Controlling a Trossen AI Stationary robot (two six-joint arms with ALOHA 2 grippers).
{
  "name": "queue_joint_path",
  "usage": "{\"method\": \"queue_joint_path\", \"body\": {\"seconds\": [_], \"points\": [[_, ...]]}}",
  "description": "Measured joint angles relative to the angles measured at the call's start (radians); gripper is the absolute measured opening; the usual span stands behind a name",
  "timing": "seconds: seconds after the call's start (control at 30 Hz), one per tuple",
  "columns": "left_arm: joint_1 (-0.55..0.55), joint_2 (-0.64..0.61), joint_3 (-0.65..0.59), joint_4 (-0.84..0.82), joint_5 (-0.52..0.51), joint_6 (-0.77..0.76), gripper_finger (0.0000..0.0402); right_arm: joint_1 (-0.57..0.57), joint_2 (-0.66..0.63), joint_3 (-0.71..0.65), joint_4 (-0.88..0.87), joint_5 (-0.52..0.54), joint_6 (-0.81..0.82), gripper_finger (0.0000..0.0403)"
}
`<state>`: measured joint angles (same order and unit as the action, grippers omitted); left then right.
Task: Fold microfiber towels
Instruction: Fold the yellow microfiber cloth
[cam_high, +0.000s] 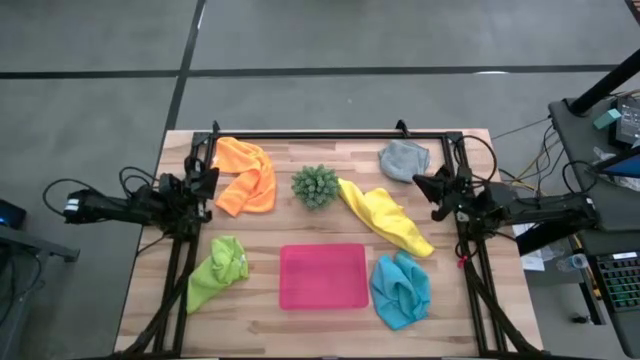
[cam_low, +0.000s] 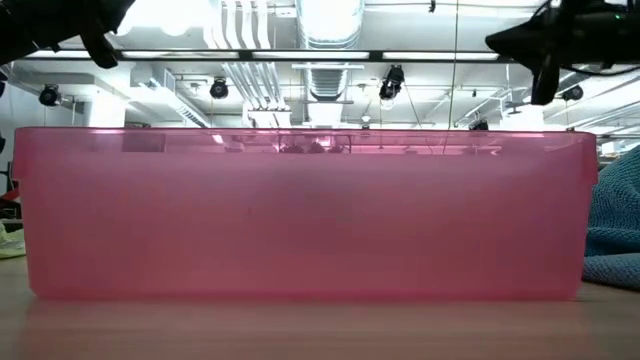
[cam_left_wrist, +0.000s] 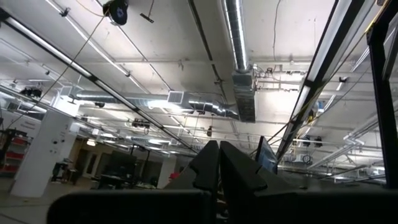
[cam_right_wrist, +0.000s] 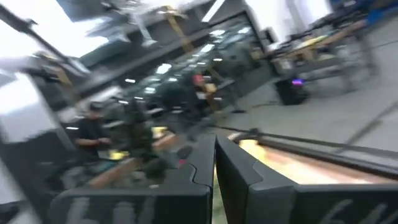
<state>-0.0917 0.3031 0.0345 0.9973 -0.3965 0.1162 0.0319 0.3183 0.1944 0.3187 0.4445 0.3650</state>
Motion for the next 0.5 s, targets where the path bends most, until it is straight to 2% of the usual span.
{"method": "queue_joint_path", "body": {"seconds": [0.33, 0.5], "points": [[0.0, 0.0, 0.0, 0.016, -0.002, 0.005, 0.0001, 0.0, 0.209, 0.255, -0.312, 0.187, -0.077, 0.0009], [0.0, 0.0, 0.0, 0.021, -0.002, 0.005, 0.0001, -0.002, 0.312, 0.358, -0.43, 0.236, -0.078, 0.0009]]}}
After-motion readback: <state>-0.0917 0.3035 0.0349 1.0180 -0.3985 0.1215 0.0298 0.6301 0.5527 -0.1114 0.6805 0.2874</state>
